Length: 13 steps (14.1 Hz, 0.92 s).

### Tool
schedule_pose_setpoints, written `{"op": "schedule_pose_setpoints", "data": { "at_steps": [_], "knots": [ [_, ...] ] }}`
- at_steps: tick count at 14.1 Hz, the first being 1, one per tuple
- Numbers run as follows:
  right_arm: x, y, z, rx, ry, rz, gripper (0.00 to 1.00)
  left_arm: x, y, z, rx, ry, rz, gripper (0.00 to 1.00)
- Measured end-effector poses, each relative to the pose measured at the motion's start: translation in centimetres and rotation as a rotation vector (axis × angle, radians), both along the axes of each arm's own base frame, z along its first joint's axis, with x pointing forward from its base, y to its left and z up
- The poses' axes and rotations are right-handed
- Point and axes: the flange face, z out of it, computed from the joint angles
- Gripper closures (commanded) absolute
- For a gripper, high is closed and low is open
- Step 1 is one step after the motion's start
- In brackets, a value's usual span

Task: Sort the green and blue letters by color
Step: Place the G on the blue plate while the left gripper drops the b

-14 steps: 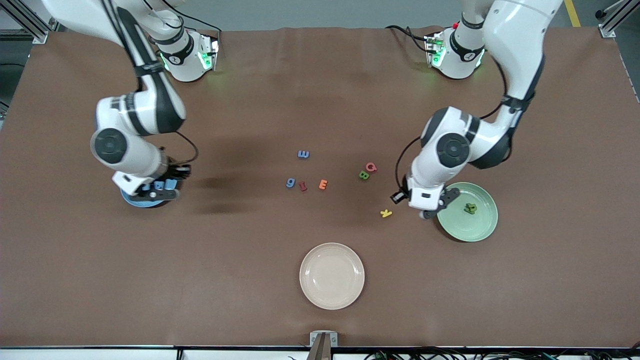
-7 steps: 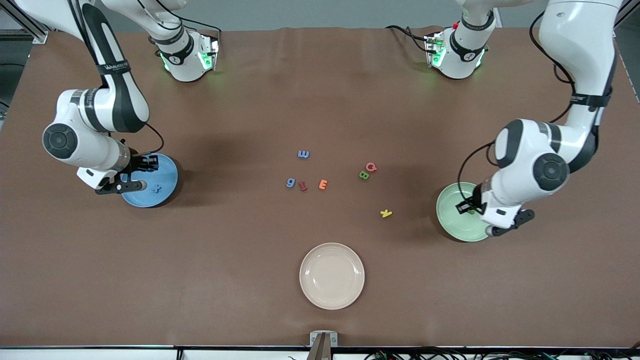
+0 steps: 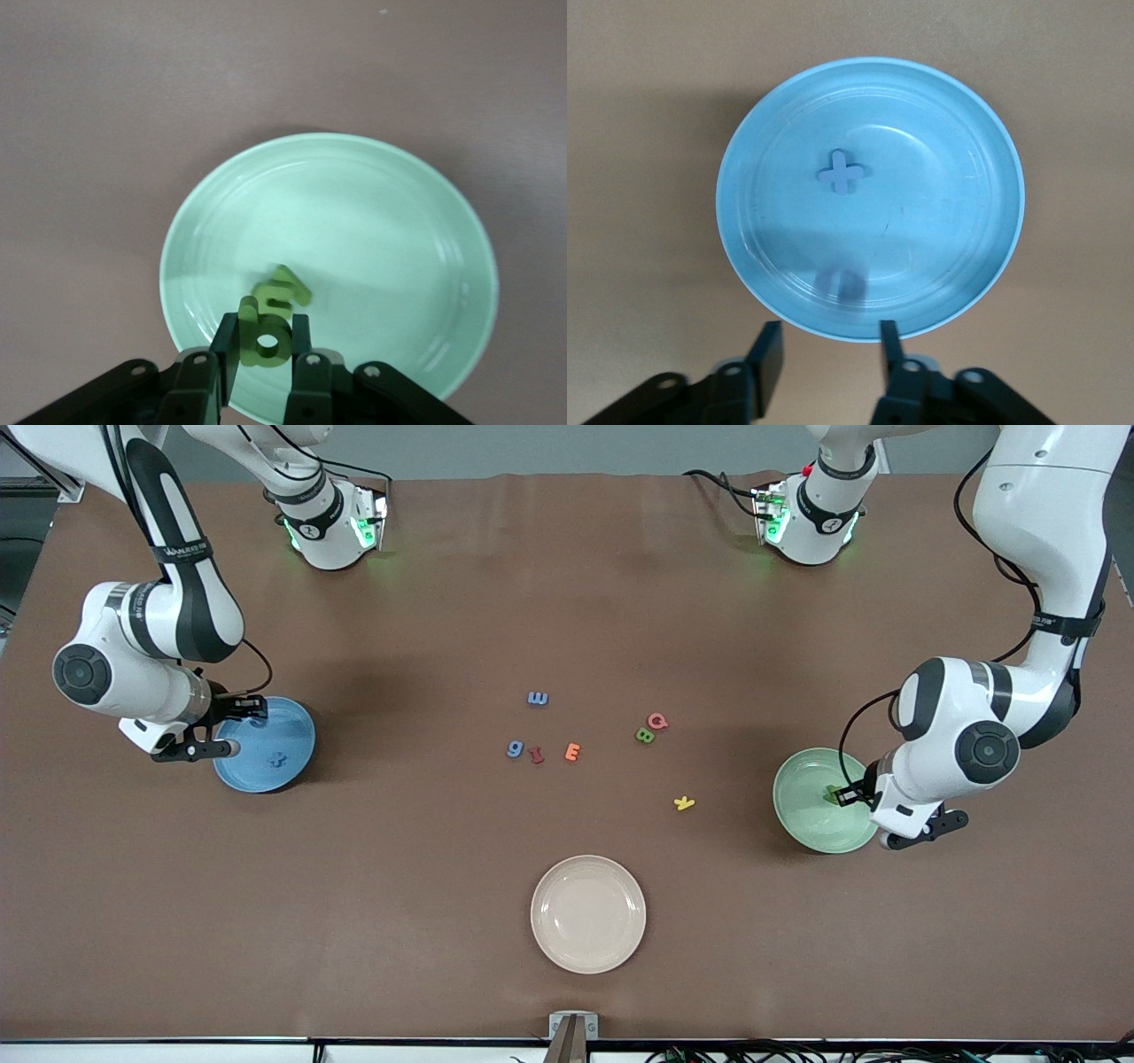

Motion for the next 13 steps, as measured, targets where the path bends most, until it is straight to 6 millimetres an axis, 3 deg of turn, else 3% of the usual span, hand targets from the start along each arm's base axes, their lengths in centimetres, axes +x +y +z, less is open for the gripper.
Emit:
{"op": "schedule_pose_setpoints", "data": {
  "at_steps": [8,10,12,13],
  "knots": [
    [0.1,1.0,0.0,0.002,-0.002,0.008,0.0,-0.1,0.3,-3.5,-0.019,0.019,-0.001,0.89],
    [0.2,2.9,0.0,-0.012,-0.004,-0.017,0.0,-0.2,0.2,-4.2,-0.023,0.024,-0.002,0.88],
    [0.2,6.5,0.0,-0.033,-0.008,-0.053,0.0,-0.4,0.1,-4.8,-0.026,0.028,-0.003,0.85],
    [0.2,8.6,0.0,-0.035,-0.011,-0.076,0.0,-0.5,0.0,-5.0,-0.026,0.029,-0.004,0.78]
  ]
}}
